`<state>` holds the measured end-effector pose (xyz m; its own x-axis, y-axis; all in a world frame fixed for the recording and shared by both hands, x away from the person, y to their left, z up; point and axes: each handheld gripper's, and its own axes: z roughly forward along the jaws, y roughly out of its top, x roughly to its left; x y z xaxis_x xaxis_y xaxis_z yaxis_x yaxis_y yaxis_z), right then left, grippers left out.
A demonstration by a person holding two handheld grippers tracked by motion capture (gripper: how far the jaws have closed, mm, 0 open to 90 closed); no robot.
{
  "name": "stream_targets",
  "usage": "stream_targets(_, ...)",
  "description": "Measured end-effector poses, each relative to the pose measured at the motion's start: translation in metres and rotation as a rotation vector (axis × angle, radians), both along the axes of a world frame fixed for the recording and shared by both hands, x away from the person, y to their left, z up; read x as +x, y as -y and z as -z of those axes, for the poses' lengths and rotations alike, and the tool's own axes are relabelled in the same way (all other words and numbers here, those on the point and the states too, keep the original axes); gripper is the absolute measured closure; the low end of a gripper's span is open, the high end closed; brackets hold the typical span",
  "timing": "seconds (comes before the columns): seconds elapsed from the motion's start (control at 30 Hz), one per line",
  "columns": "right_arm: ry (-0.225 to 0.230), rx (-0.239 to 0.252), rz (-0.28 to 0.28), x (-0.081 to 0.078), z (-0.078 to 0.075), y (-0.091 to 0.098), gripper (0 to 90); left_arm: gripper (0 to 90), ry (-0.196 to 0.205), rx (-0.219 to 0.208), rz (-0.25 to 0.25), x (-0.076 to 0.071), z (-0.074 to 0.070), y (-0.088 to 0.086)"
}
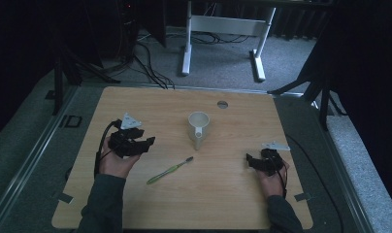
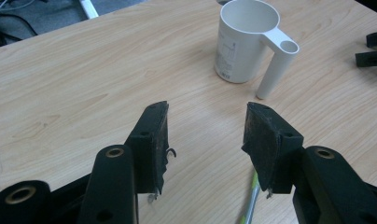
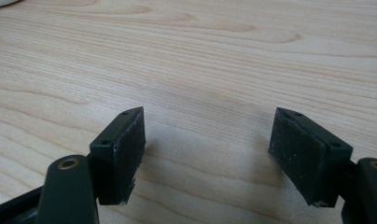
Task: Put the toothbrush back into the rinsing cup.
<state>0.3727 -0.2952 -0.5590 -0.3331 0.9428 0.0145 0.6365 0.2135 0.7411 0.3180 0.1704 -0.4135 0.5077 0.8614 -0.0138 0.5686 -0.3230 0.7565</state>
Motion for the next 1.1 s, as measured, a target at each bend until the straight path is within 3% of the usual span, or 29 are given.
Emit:
stream_targets(0.53, 0.001, -0.003, -0.002, 0.000, 0.000, 0.000, 26.3, 50.7, -0.052, 0.068, 0.076, 0.006, -0.005, 0.014)
stream_targets(1.1, 0.001, -0.003, -0.002, 0.000, 0.000, 0.000, 26.3, 52.0, -0.087, 0.116, 0.101, 0.011, -0.006, 0.022)
